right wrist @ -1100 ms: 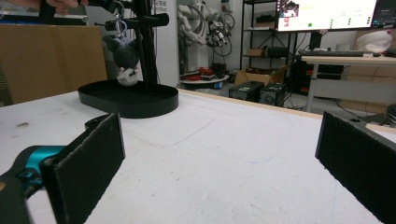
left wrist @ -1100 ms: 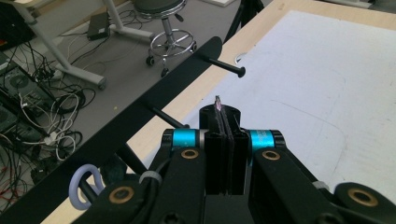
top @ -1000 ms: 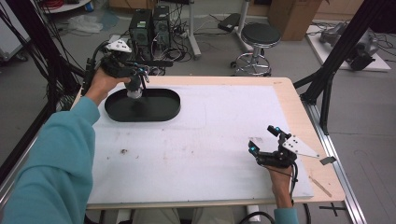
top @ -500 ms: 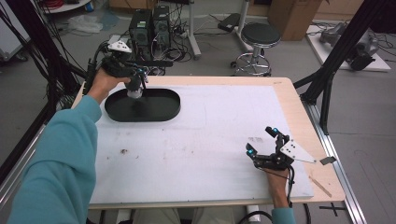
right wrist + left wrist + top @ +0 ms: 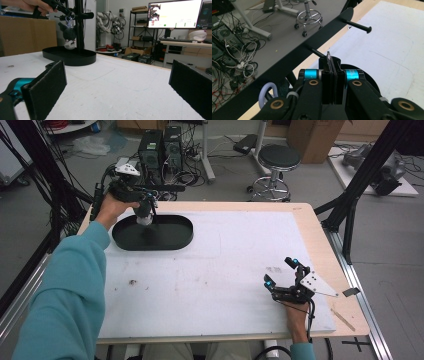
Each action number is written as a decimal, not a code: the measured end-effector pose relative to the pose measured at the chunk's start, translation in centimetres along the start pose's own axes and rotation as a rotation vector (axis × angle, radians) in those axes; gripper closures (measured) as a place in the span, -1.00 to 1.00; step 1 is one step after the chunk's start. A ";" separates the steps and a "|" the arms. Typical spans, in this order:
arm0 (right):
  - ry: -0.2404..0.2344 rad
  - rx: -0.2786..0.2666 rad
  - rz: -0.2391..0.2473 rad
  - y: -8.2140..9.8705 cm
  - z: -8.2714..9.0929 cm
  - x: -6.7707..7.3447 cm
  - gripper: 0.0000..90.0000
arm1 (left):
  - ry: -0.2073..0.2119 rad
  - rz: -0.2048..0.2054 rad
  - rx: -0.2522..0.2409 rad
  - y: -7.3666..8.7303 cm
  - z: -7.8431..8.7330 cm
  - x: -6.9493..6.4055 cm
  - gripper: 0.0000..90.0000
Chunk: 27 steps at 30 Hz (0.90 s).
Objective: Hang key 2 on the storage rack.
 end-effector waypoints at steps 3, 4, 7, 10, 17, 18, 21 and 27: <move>0.001 0.000 0.000 0.0 0.0 0.0 -0.99 | -0.001 0.006 -0.008 0.1 -0.1 0.1 0.96; 0.003 0.000 0.003 0.0 0.0 0.0 -0.99 | 0.002 0.003 -0.007 0.1 -0.1 0.2 0.97; 0.000 0.001 0.009 0.1 -0.1 0.0 -0.99 | 0.006 0.001 -0.006 -0.2 -0.2 0.3 0.96; -0.003 0.004 0.003 0.1 -0.1 0.1 -0.99 | 0.010 -0.001 -0.004 -0.6 -0.2 0.5 0.96; -0.001 0.007 0.006 0.1 -0.1 0.1 -0.99 | 0.008 -0.002 0.006 -0.9 -0.7 0.9 0.96; -0.002 0.007 0.011 0.1 -0.1 0.1 -0.99 | 0.006 0.001 0.009 -0.8 -0.8 0.9 0.96; -0.005 0.008 0.010 0.1 -0.1 0.1 -0.99 | 0.004 0.005 0.012 -0.6 -0.9 1.1 0.96; 0.001 0.015 0.007 0.2 -0.1 0.1 -0.99 | -0.018 0.017 -0.001 -0.6 -1.1 1.1 0.95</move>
Point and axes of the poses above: each handheld gripper's, and its own axes: z roughly backward along the jaws, y roughly out of its underside, x roughly to its left, the point moved 2 cm from there along -z, roughly forward along the jaws, and after that the axes turned 12 degrees about -x, right-handed, at the moved point
